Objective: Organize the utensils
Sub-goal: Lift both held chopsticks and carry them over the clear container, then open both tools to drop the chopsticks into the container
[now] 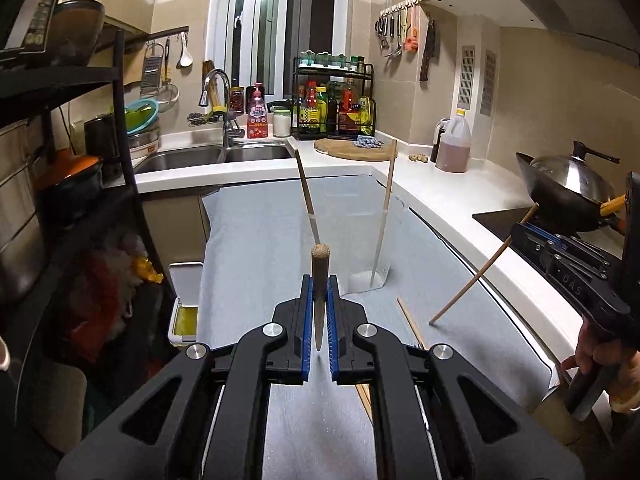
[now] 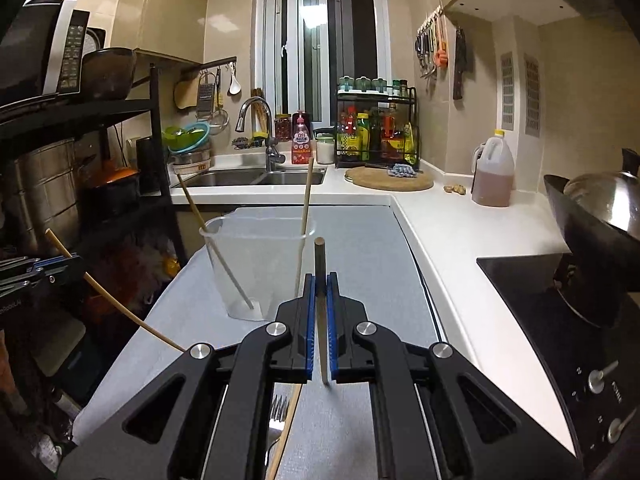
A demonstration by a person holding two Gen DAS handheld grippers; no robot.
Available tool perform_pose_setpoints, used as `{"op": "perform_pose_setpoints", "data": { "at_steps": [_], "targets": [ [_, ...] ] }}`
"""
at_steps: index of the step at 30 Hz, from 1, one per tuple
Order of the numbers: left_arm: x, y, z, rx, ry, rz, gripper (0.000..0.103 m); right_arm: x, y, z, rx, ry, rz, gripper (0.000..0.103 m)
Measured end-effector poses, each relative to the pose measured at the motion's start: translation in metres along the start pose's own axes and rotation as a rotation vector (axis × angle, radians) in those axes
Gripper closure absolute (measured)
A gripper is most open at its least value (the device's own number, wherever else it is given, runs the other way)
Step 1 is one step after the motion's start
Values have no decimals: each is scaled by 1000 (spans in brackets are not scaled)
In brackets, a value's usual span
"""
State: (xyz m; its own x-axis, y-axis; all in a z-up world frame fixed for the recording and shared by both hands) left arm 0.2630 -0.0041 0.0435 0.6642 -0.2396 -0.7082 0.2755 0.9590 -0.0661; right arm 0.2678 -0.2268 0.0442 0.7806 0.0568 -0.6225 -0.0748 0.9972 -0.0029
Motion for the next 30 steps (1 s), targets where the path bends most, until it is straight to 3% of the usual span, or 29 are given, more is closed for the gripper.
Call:
{"op": "perform_pose_setpoints", "data": {
  "at_steps": [10,21,25,30],
  "targets": [
    [-17,-5,62,37,-24,-39,97,-9,9,65,-40,-33,29,97],
    [-42,-20,141,96,-112,-43,97,-34,32,156,-71,-148,81,97],
    [-33,-24,155,107,-120,-43,97,-27,37,180,-65,-177,82,97],
    [3,-21,158,93,-68,-54,97,1,38,192,-48,-159,78,97]
  ]
}}
Point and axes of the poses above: each gripper's, at about its wrist camera, not at the fingertips, and x roughly the way its jaws point, y to its left, z to its top, the point moved 9 cm from there along x, roughly the way its jaws point, and after that the axes turned 15 degrees about y, right-handed, at the moved point
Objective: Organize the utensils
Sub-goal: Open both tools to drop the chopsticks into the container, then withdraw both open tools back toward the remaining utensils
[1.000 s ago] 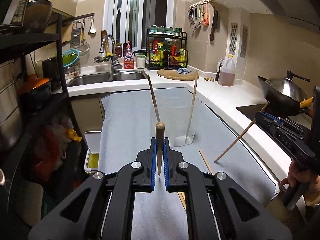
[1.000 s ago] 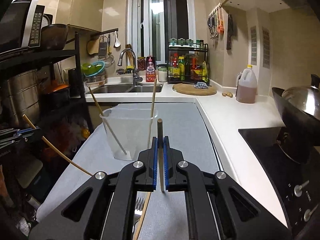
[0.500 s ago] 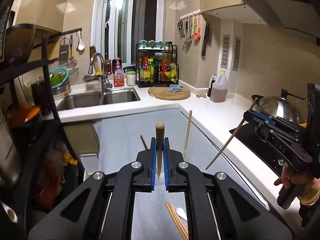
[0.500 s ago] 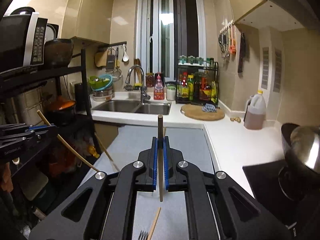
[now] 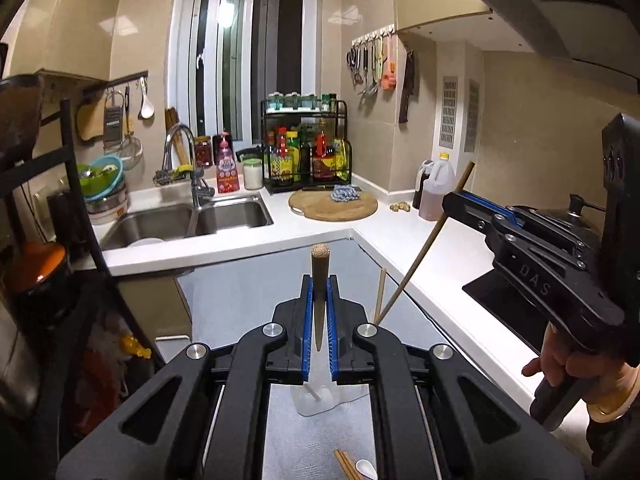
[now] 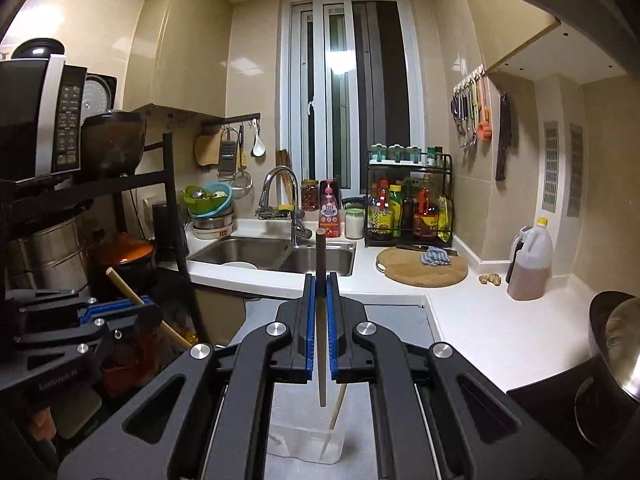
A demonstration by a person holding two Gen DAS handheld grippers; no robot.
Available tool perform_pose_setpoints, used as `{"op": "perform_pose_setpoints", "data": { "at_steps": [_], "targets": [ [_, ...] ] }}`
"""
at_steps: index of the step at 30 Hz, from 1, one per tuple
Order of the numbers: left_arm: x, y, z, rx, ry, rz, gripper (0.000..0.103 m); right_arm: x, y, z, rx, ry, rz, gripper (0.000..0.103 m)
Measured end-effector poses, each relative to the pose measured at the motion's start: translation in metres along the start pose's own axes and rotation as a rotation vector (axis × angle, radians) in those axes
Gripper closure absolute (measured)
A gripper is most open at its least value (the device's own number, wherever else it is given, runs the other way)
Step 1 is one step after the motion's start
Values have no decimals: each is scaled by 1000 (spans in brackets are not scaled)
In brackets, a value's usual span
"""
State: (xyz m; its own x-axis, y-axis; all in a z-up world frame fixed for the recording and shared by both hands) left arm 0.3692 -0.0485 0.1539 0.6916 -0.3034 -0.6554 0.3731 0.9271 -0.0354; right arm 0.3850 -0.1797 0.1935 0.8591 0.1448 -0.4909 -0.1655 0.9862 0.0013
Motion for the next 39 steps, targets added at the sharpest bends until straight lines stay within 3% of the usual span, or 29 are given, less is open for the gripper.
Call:
{"op": "perform_pose_setpoints", "data": {
  "at_steps": [15,16,17,19,21,27,32,39],
  "targets": [
    [75,18,-25,-36,110,41,96,75,-7,-62,29,176,7,97],
    [77,21,-26,-42,111,54,89,76,-6,-65,27,181,7,95],
    [77,23,-28,-50,111,67,61,77,-5,-68,23,188,6,89],
    [73,29,-29,-75,96,110,21,77,-5,-73,16,198,3,52],
    [60,33,-29,-96,36,162,16,70,-5,-77,21,183,-8,44],
    [42,24,-54,-82,61,170,14,49,-3,-94,35,186,-16,23],
    [25,18,-85,-107,82,157,14,20,6,-120,33,211,-37,17],
    [0,7,-153,-190,103,129,14,-35,16,-179,66,222,-45,15]
  ]
}}
Point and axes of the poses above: each gripper's, at about its wrist camera, not at the fingertips, and x roughly the way its jaws point, y to its left, z to its top, the point moved 9 cm from there along x, roughly the way its jaws point, and after that the axes turned 15 degrees about y, right-handed, at the moved point
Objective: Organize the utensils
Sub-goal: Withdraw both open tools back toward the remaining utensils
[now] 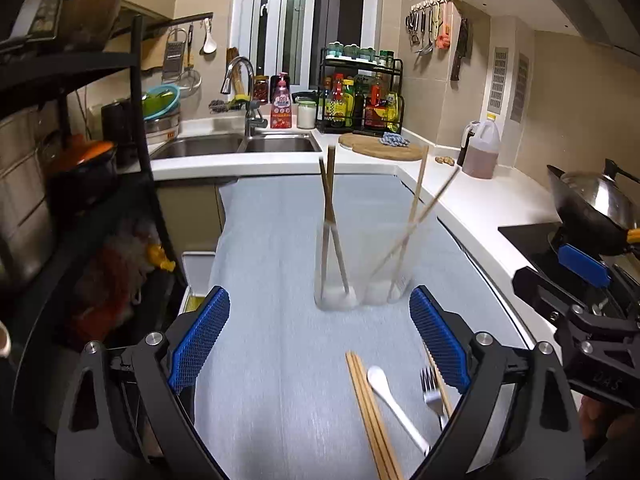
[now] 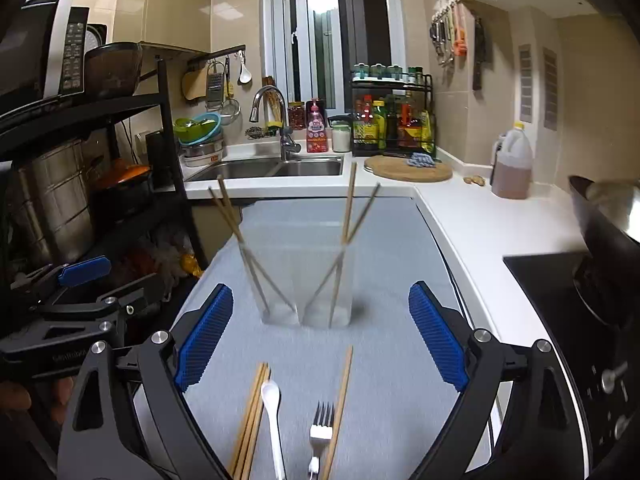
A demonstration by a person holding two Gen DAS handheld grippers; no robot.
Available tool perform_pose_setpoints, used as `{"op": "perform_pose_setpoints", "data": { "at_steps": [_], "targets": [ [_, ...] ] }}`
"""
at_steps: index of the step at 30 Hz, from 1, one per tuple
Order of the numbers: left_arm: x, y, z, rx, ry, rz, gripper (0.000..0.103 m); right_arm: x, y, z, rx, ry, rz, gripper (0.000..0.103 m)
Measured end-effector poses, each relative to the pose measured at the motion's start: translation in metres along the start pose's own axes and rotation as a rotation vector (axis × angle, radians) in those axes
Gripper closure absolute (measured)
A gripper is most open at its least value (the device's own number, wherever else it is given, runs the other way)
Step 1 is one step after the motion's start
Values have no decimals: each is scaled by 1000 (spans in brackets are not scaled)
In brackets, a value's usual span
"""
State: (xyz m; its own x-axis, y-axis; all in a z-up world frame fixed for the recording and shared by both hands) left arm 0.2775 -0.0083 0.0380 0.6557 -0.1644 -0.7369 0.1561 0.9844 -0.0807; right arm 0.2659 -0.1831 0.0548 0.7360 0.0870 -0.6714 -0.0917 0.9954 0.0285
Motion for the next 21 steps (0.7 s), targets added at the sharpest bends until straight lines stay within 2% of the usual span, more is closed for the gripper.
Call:
{"op": "perform_pose_setpoints", "data": {
  "at_steps": [4,12,17,21],
  "targets": [
    [-10,2,-37,-7,-4,21,14,-16,-6,-42,16,14,-25,15],
    [-16,5,-99,-67,-5,-3,14,-39,-18,-106,86,0,-67,15],
    [-1,2,-140,-85,38,7,14,-29,-19,-144,75,65,-90,15],
    [9,-1,-160,-100,57,2,14,-24,-25,-164,83,104,-99,15]
  ]
}}
Point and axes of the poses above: each gripper's, at about its wrist camera, not at the fingertips, and x roughly the way its jaws point, y to its left, z to its top, the point moved 9 cm from there along x, roughly the way its jaws point, and after that the axes turned 15 degrees about y, right-handed, at the moved point
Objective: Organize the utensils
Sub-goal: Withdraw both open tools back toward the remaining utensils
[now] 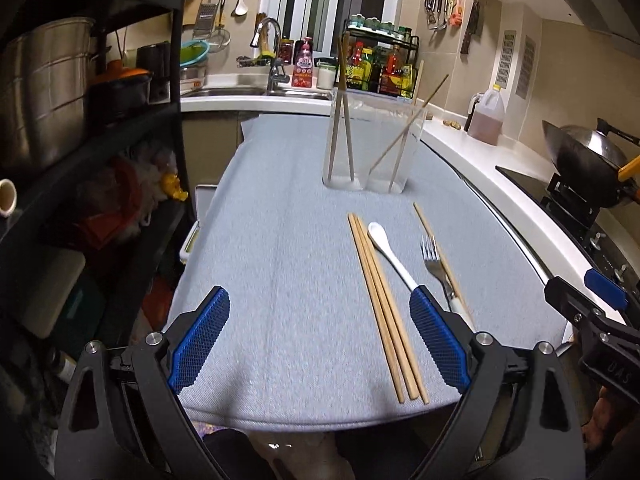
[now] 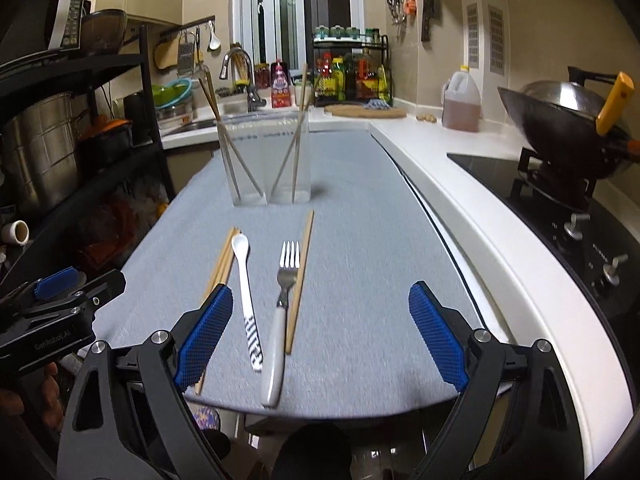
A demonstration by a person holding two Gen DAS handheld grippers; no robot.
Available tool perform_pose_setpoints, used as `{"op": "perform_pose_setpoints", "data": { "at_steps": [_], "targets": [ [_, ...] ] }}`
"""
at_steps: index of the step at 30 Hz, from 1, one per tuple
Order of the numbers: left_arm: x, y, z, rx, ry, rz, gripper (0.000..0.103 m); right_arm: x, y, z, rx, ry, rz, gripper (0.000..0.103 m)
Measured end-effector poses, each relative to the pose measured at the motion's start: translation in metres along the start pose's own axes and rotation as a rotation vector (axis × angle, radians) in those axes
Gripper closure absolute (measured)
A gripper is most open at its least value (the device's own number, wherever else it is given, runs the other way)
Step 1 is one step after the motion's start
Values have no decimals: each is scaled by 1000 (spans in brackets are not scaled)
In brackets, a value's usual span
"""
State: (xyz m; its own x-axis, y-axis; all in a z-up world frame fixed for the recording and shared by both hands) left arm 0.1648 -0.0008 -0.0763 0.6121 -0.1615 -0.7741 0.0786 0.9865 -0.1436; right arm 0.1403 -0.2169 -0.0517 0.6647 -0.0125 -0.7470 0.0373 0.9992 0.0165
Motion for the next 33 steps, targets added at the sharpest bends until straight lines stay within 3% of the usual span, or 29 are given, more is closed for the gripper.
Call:
{"op": "perform_pose_setpoints", "data": {
  "at_steps": [14,21,33],
  "targets": [
    [35,-23,-38,75,43,13,14,45,-24,-32,16,76,-70,16],
    [48,-19,-44,75,75,13,16,70,-16,-39,-10,134,5,42],
    [57,-20,-45,106,89,34,16,96,6,-42,-70,176,24,44]
  ]
}}
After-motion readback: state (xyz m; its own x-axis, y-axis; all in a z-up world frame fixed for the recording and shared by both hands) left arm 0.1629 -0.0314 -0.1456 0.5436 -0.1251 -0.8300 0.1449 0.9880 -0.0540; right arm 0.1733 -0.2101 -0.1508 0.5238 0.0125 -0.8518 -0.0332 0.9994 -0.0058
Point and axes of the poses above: each gripper's, at about its wrist camera, not at the fingertips, and x roughly the way its jaws point, y to its left, z to its top, the point moved 9 cm from there along x, roughly the way its jaws point, and after that the axes turned 15 degrees about y, right-handed, at the moved point
